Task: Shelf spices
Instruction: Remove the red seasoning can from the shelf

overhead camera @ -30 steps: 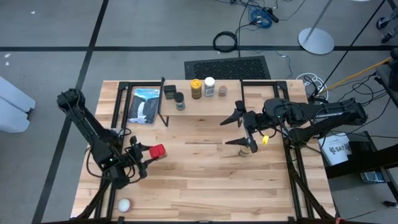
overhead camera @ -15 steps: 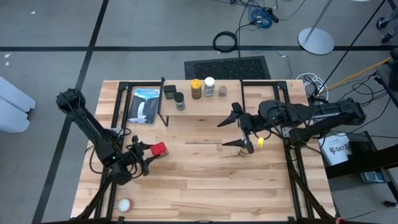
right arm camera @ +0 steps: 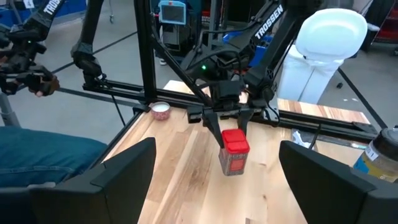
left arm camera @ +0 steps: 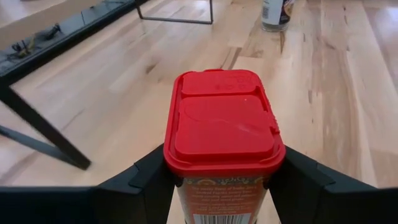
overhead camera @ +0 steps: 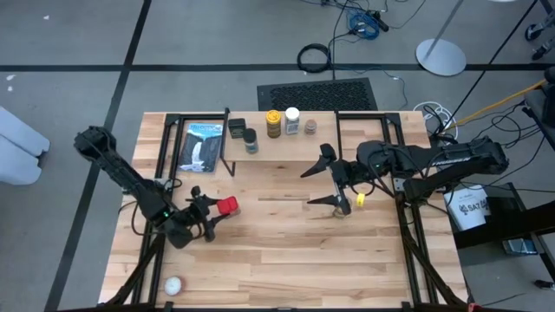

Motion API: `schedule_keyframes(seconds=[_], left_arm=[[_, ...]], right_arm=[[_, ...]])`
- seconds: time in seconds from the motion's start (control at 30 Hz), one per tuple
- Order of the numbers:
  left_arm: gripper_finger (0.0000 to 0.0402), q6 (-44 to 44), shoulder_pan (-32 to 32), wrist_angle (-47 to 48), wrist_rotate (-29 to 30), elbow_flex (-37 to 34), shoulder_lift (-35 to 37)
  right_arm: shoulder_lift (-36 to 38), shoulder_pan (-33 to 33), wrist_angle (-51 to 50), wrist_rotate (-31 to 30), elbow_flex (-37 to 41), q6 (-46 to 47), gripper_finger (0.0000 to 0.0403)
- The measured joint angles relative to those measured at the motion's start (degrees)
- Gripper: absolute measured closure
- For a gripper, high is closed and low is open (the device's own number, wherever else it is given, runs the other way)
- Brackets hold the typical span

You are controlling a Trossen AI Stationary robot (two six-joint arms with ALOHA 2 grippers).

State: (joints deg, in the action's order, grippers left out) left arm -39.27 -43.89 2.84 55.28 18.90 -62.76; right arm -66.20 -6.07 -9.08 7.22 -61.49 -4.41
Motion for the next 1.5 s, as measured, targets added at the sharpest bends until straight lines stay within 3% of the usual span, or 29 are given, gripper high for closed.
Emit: schedule_keyframes(seconds=[0.23,0.47,0.83,1.3,1.5], left_arm=[[0.0182,3.74,4.81,-2.98,-1.5,-0.05,-1.15],[0.0182,8.15,8.01,-16.5,-7.3,-3.52,-5.23],[0.0182,12.69,7.88,-17.5,-8.45,-4.37,-5.95],[0.0182,11.21,9.32,-18.99,-8.66,-4.33,-10.13],[0.0151,10.56,9.48,-18.94,-9.32,-4.33,-10.12]], right_arm=[[0.0,0.04,0.37,0.02,0.0,-0.59,0.0074],[0.0,0.02,0.47,0.05,0.0,-0.76,0.0074],[0.0,0.02,0.46,0.1,0.0,-0.72,0.0074],[0.03,0.02,0.46,0.0,0.0,-0.7,0.0074],[0.03,0.02,0.42,0.0,0.0,-0.65,0.0074]])
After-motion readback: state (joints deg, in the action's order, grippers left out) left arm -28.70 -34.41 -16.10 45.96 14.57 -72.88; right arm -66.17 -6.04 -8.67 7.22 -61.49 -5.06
